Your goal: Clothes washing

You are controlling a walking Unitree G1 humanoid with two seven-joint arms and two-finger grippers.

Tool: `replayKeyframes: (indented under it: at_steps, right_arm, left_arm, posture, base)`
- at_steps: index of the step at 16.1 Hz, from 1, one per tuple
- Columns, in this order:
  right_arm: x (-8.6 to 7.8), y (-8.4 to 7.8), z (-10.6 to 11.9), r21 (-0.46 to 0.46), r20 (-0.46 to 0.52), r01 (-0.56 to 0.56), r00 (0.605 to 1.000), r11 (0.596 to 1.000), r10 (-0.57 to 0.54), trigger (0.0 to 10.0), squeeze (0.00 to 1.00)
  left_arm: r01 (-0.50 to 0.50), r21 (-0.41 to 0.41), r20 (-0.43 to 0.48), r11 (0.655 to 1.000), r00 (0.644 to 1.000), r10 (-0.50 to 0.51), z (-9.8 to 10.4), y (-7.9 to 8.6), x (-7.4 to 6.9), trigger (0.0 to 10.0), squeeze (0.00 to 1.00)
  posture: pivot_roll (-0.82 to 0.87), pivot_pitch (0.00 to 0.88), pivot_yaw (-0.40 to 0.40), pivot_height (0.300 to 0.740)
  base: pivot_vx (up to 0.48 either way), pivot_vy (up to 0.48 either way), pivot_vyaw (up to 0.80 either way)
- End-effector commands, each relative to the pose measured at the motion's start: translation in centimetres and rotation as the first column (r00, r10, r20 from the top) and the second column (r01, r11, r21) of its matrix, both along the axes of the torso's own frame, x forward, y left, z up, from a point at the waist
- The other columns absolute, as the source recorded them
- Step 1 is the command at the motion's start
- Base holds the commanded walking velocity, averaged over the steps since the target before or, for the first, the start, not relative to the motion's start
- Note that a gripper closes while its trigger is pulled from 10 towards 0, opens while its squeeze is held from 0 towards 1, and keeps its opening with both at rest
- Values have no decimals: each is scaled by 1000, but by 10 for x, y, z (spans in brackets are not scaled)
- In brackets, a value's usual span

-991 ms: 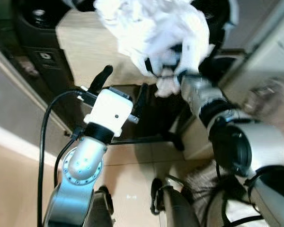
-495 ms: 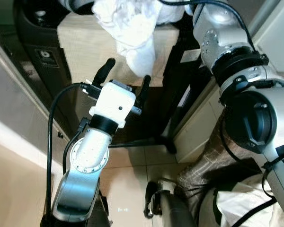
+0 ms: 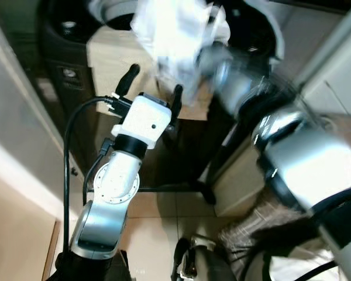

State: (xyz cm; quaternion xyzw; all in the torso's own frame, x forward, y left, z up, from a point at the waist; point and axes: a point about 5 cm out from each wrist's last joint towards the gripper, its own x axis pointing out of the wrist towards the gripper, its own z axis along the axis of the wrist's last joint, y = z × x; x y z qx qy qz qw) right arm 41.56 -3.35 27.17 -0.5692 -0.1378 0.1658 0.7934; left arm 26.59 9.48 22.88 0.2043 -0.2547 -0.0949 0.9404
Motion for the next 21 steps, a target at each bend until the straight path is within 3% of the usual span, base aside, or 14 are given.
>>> replayKeyframes:
  at_steps: [1,2,3,4,5,7,9,13,15,19,20,21]
  right_arm:
    - [4,-12,5,74,-40,45,998,996,-42,10000,0]
    - [8,-27,12,595,-245,172,969,785,-27,10000,1000]
    - [10,-34,13,759,-317,244,948,604,15,10000,1000]
    - [13,-45,18,916,-375,340,914,214,153,10000,1000]
    - [13,-50,22,930,-364,367,904,28,224,10000,1000]
    - [13,-47,31,936,-335,351,906,-17,260,10000,1000]
    - [12,-41,46,955,-282,296,918,-7,280,10000,1000]
    - [11,-44,61,964,-242,263,929,-39,281,10000,1000]
    - [11,-53,76,982,-186,185,963,25,196,10000,1000]
    - [3,-60,113,962,12,-23,999,271,39,10000,1000]
    - [3,-68,118,985,0,-7,999,175,40,10000,1000]
    - [4,-71,118,992,-10,3,998,125,54,10000,1000]
  left_arm:
    - [8,-1,4,1000,1000,-8,-1,-3,-2,10000,0]
    - [3,2,4,1000,1000,-3,-2,-3,-1,10000,0]
    - [2,3,4,1000,1000,-2,-2,-2,-1,10000,0]
    - [5,6,3,1000,1000,-5,-3,-2,-1,10000,0]
    - [12,7,2,1000,1000,-12,-3,-3,0,10000,0]
    - [23,10,3,1000,1000,-23,-3,-4,1,10000,0]
    - [29,11,4,1000,1000,-29,-3,-5,3,10000,0]
    - [22,18,6,1000,1000,-23,-3,-6,6,10000,0]
    - [20,23,13,1000,1000,-21,-3,-7,8,10000,0]
    - [15,22,20,1000,1000,-16,-1,-4,10,10000,0]
    - [23,23,21,999,1000,-23,-1,-5,10,10000,0]
    - [25,24,21,999,999,-26,-1,-6,11,10000,0]
  posture:
    - [255,71,-172,740]
    - [255,71,-171,740]
    - [250,71,-163,740]
    - [243,68,-156,740]
    - [237,68,-152,740]
    - [228,64,-144,740]
    - [220,59,-140,740]
    - [213,54,-139,740]
    - [211,50,-137,740]
    - [201,46,-127,740]
    - [194,40,-120,740]
    - [193,37,-119,740]
  base:
    - [0,0,0]
    - [0,0,0]
    - [0,0,0]
    - [0,0,0]
    - [0,0,0]
    - [0,0,0]
    - [0,0,0]
    - [0,0,0]
    - [0,0,0]
    - [0,0,0]
    - [0,0,0]
    - [0,0,0]
